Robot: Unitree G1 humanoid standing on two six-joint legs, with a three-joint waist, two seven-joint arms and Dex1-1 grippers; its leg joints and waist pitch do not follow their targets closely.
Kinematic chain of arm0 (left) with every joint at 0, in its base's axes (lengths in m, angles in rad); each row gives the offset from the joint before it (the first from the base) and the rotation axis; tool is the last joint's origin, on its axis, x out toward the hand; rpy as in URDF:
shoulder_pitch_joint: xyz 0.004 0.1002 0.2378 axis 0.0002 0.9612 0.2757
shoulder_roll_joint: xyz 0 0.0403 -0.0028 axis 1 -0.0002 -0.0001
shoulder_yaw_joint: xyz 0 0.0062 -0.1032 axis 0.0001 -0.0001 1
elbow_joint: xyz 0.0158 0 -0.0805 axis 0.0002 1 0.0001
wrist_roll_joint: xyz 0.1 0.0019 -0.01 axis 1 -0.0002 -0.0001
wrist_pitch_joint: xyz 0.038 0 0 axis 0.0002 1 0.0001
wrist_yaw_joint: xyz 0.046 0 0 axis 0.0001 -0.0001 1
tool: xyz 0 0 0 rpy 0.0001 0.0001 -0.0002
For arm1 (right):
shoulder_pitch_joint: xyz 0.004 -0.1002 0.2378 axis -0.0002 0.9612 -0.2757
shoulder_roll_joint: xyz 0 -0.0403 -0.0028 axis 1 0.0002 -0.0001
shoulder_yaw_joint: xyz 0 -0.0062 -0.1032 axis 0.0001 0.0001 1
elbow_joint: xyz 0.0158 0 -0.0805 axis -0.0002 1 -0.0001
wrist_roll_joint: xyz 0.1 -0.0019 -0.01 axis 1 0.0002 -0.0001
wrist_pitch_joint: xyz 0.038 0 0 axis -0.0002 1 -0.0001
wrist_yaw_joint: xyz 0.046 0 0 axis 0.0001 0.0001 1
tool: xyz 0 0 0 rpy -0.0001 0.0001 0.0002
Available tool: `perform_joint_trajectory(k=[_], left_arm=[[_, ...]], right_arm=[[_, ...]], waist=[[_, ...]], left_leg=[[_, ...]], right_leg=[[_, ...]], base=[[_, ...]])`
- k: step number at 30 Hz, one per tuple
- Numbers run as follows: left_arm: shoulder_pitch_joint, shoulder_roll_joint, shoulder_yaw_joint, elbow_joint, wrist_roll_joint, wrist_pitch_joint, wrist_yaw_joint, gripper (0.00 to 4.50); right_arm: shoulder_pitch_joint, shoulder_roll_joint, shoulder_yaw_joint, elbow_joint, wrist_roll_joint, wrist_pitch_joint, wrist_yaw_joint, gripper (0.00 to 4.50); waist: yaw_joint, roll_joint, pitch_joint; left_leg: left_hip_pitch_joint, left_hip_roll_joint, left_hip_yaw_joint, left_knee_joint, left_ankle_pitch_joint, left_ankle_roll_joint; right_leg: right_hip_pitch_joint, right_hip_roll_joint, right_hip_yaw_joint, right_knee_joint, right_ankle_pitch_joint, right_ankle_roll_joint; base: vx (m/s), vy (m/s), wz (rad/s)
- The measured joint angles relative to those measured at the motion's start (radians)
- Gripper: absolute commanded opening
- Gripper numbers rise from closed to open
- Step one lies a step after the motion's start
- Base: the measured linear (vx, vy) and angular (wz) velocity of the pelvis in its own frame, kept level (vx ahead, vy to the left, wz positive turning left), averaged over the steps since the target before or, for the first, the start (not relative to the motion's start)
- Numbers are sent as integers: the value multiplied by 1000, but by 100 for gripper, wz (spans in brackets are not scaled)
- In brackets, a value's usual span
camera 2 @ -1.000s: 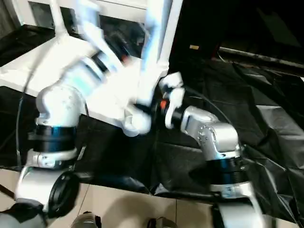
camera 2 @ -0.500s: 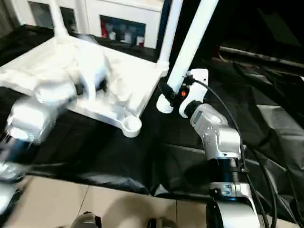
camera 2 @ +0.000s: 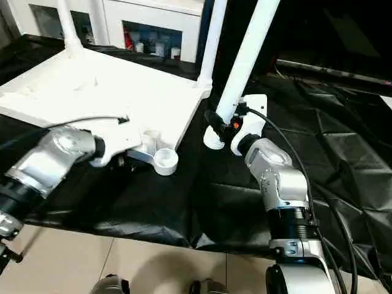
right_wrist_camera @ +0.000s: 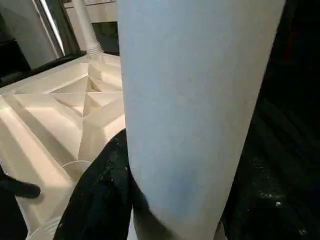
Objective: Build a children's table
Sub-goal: Pick table leg, then rotate table base
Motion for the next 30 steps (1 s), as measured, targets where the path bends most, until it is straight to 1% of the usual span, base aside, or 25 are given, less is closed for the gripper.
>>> perform_joint_trajectory(k=[3, 10, 12, 13, 16, 18, 20, 22, 24, 25, 27, 30], left_arm=[[-23, -28, 0, 61, 26, -29, 28, 306], [-43, -74, 0, 161, 37, -78, 42, 306], [-45, -76, 1, 175, 38, -89, 23, 269], [-46, -76, 3, 175, 38, -91, 10, 269], [-52, -72, 13, 161, 22, -87, -57, 264], [-52, -68, 12, 140, 14, -77, -112, 235], [-51, -58, 10, 105, -3, -48, -167, 229], [-45, -46, 7, 56, -25, -7, -237, 227], [-38, -46, -2, 22, -46, 21, -285, 203], [-36, -48, -2, 12, -53, 32, -300, 193], [-33, -58, -1, -4, -61, 66, -332, 188], [-29, -86, 5, -10, -73, 99, -333, 157]], right_arm=[[0, 1, 0, 0, -1, -2, 0, 191], [1, 2, 1, 0, -7, -2, 0, 191], [1, 2, 2, 0, -7, -2, 0, 191], [1, 2, 2, 0, -7, -2, 1, 191], [1, 2, 2, 0, -8, -3, 2, 191], [1, 0, 2, 0, -8, -3, 2, 191], [2, -1, 3, 0, -10, -5, 3, 191], [4, -8, 5, 0, -13, -6, 3, 191], [9, -13, 10, 0, -23, -7, 4, 191], [13, -13, 13, 0, -28, -7, 5, 191], [34, -14, 23, -5, -37, -7, 4, 191], [65, -14, 31, -7, -44, -7, 1, 191]], waist=[[0, 0, 0], [1, 0, 0], [1, 0, 0], [1, 1, 0], [1, 2, -1], [1, 3, -1], [0, 4, -1], [0, 10, -3], [1, 16, -5], [2, 17, -5], [5, 21, -7], [5, 27, -6]], left_leg=[[0, 0, 0, 0, 0, 0], [0, 0, 0, 0, 0, 0], [0, 0, 0, 0, 0, 0], [0, 0, 0, 0, 0, 0], [0, 0, 0, 0, 0, 0], [0, 0, 0, 0, 0, 0], [0, 0, 0, 0, 0, 0], [0, 0, 1, 0, 0, 0], [0, 0, 1, 0, 0, 0], [0, 0, 1, -1, 0, 0], [0, 0, 1, -1, 0, 0], [0, -1, 1, -1, 0, 0]], right_leg=[[0, 0, 0, 0, 0, 0], [0, 0, 0, 0, 1, -2], [0, 0, 0, 0, 1, -2], [0, 0, 0, 0, 1, -2], [0, 0, 0, 0, 1, -2], [0, 0, 0, 0, 1, -3], [0, 0, 0, 0, 2, -4], [0, 0, 1, -1, 2, -6], [0, 0, 1, -1, 2, -6], [0, 0, 1, -1, 2, -6], [0, 0, 1, -1, 2, -6], [0, -1, 1, -1, 2, -6]], base=[[0, 0, 0], [0, 0, 0], [0, 0, 0], [0, 0, 0], [0, 0, 0], [0, 0, 0], [0, 0, 0], [0, 0, 0], [0, 0, 0], [0, 0, 0], [0, 0, 0], [0, 0, 0]])
